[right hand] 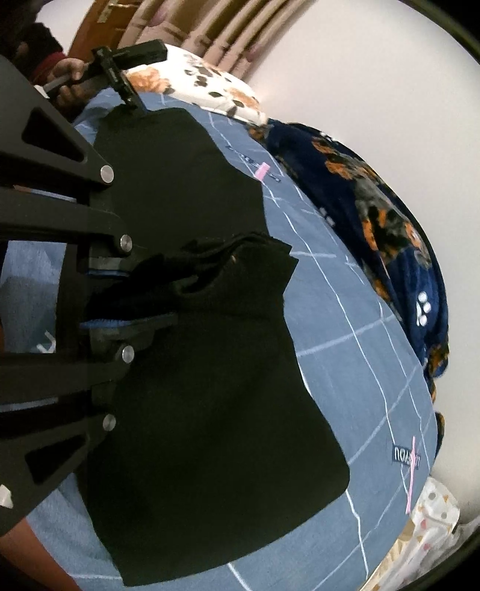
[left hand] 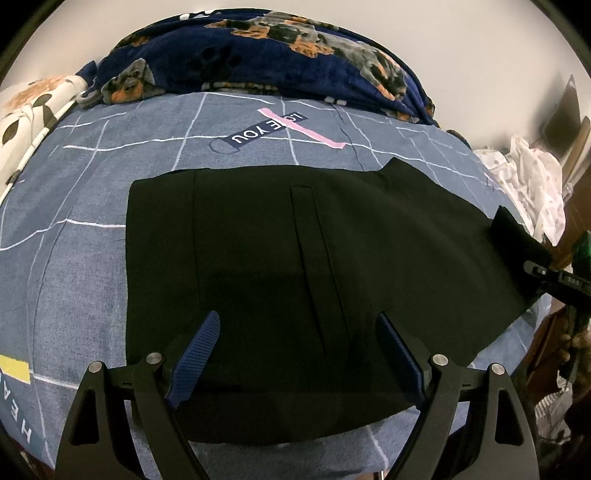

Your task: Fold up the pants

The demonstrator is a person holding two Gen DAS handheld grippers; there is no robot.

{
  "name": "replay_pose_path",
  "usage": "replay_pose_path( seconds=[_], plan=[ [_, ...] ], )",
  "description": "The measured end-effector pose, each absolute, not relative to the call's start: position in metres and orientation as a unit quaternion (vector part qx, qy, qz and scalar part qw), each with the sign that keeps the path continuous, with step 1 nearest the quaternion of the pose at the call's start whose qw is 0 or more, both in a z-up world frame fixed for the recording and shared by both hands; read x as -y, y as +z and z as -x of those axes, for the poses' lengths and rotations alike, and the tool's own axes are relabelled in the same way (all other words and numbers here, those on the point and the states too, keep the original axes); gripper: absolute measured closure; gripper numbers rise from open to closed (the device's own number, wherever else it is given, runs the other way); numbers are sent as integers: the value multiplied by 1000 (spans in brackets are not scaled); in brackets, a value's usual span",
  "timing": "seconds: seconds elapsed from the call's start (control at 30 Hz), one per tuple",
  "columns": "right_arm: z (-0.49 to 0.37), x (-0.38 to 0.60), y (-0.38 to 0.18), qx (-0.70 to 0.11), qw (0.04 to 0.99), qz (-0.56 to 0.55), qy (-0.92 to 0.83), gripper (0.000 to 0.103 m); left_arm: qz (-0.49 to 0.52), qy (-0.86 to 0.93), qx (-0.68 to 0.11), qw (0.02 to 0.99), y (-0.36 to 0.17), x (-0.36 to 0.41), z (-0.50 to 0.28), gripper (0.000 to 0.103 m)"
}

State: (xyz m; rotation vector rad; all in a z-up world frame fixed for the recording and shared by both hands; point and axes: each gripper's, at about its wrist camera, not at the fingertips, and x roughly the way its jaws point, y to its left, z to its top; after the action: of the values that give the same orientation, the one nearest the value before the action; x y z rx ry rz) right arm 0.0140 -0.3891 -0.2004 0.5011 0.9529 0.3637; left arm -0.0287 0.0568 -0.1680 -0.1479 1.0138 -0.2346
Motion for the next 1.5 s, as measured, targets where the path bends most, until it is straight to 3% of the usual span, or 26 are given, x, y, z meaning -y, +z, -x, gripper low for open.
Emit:
replay_pose_path(
  seconds=[0.13,0.2,0.3,0.67,0.77,0.9,1.0,1.23,1.5],
  plan=[
    [-13,380,-202,-454,835,-238,201,63,65,-112,-485,865,-168,-55,29,16],
    [-11,377,-204,-456,825,-246,225,47,63,-113,-485,865,-169,-55,29,16],
    [-5,372,-202,-453,814,-253,260,36,62,-114,-485,865,-169,-55,28,16],
    [-2,438,-197,-371,782,-430,255,36,63,-119,-483,865,-169,-55,28,15],
    [-2,433,-198,-375,788,-421,249,37,63,-121,-481,866,-169,-56,29,15],
    [-9,414,-206,-406,792,-385,246,52,59,-121,-481,866,-169,-55,29,15],
    [-11,400,-214,-427,795,-354,243,56,60,-121,-481,866,-169,-54,29,15],
    [-14,393,-226,-453,796,-325,236,61,58,-121,-480,867,-169,-54,30,15],
    [-18,457,-206,-383,815,-385,201,60,75,-128,-480,864,-164,-55,34,15]
  ],
)
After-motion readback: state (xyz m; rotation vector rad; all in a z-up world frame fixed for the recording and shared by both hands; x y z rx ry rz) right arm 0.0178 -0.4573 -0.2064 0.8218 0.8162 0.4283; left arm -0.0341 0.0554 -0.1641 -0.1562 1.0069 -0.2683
